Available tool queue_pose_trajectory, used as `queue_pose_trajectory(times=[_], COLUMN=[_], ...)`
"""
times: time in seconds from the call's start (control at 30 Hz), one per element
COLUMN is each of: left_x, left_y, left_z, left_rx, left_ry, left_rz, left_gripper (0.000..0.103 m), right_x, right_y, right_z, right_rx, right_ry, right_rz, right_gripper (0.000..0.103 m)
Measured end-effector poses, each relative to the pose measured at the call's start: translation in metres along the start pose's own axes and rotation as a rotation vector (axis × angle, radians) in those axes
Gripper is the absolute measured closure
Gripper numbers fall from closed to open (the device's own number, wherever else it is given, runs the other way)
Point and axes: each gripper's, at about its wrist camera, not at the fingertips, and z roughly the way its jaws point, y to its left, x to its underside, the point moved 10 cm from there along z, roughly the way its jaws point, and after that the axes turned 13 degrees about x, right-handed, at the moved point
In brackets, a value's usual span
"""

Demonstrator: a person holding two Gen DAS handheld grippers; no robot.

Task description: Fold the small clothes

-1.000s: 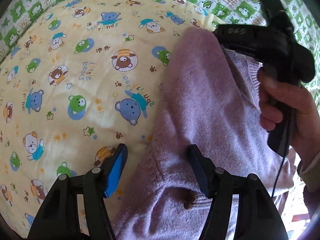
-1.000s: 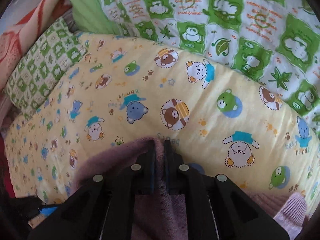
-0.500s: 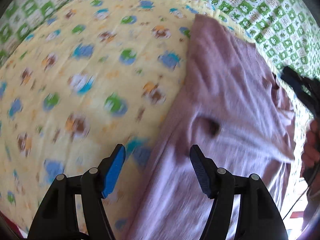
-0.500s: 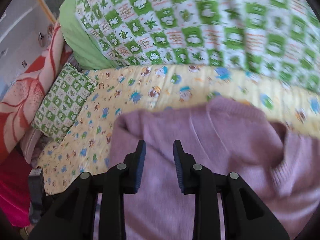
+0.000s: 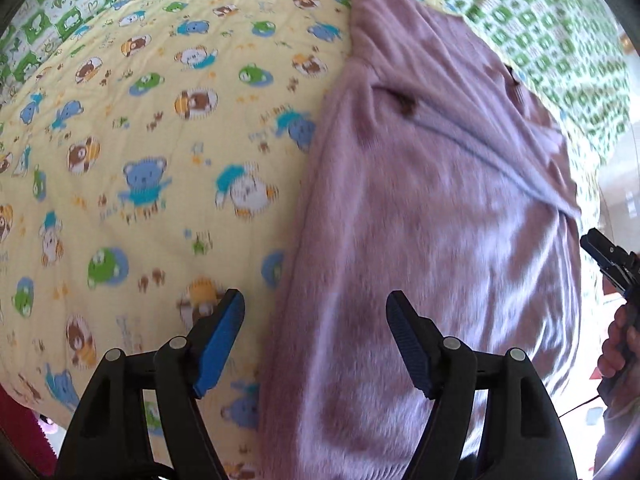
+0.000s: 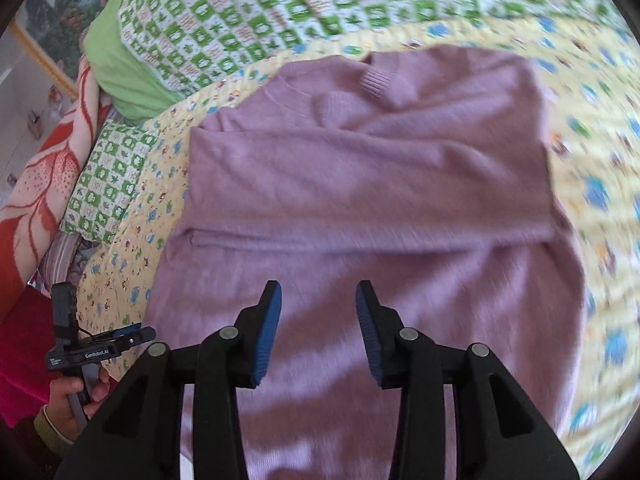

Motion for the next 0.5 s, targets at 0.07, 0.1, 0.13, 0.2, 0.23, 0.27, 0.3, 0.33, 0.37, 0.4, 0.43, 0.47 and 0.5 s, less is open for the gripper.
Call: queue_pose_trajectory(times=[0.07, 0.1, 0.13, 0.2, 0.23, 0.27, 0.3, 0.33, 0.37, 0.4, 0.43, 0.47, 0.5], left_x=[0.007, 0.008, 0.010, 0.016, 0.020, 0.023, 0.028, 0.032, 0.036, 0.040, 0.046, 0.050, 0.053], left_y=[-0.004, -0.007, -0.009, -0.010, -0.011, -0.013, -0.014, -0.014, -0.014, -0.014, -0.013, -0.012, -0.012], left_z=[0.000, 0.001, 0.001, -0.001, -0.002, -0.002, -0.002, -0.003, -0.005, -0.006, -0.007, -0.009, -0.009], left_rx=[0.002, 0.002, 0.002, 0.004, 0.006, 0.007, 0.009, 0.009, 0.009, 0.007, 0.007, 0.009, 0.010], left_ry=[0.009, 0.013, 0.017, 0.023, 0.026, 0.028, 0.032, 0.034, 0.036, 0.039, 0.042, 0.045, 0.046], left_rz=[0.017, 0.024, 0.032, 0.043, 0.048, 0.052, 0.056, 0.061, 0.066, 0.070, 0.073, 0.073, 0.072], left_gripper=[0.029, 0.029, 0.029, 0.029, 0.029, 0.029, 0.029, 0.029, 0.029, 0.029, 0.029, 0.029, 0.029], right_x=[0.019, 0.026, 0.034, 0.048, 0.053, 0.061, 0.066, 0.072, 0.077, 0.082, 0.086, 0.091, 0.095], right_y=[-0.013, -0.017, -0.021, -0.028, -0.030, -0.033, -0.036, -0.039, -0.044, -0.048, -0.052, -0.057, -0.062], right_z=[-0.011, -0.014, -0.018, -0.025, -0.027, -0.030, -0.033, -0.036, -0.039, -0.042, -0.045, -0.048, -0.051], right_rx=[0.021, 0.026, 0.030, 0.046, 0.051, 0.057, 0.064, 0.073, 0.083, 0.094, 0.099, 0.106, 0.113], right_ry=[-0.007, -0.008, -0.008, -0.007, -0.006, -0.005, -0.003, -0.002, -0.003, -0.006, -0.006, -0.004, -0.006], right_rz=[0.040, 0.056, 0.069, 0.089, 0.095, 0.103, 0.109, 0.112, 0.113, 0.117, 0.122, 0.132, 0.142], right_gripper=[0.061, 0.061, 0.061, 0.061, 0.061, 0.061, 0.060, 0.060, 0.060, 0.060, 0.060, 0.060, 0.060])
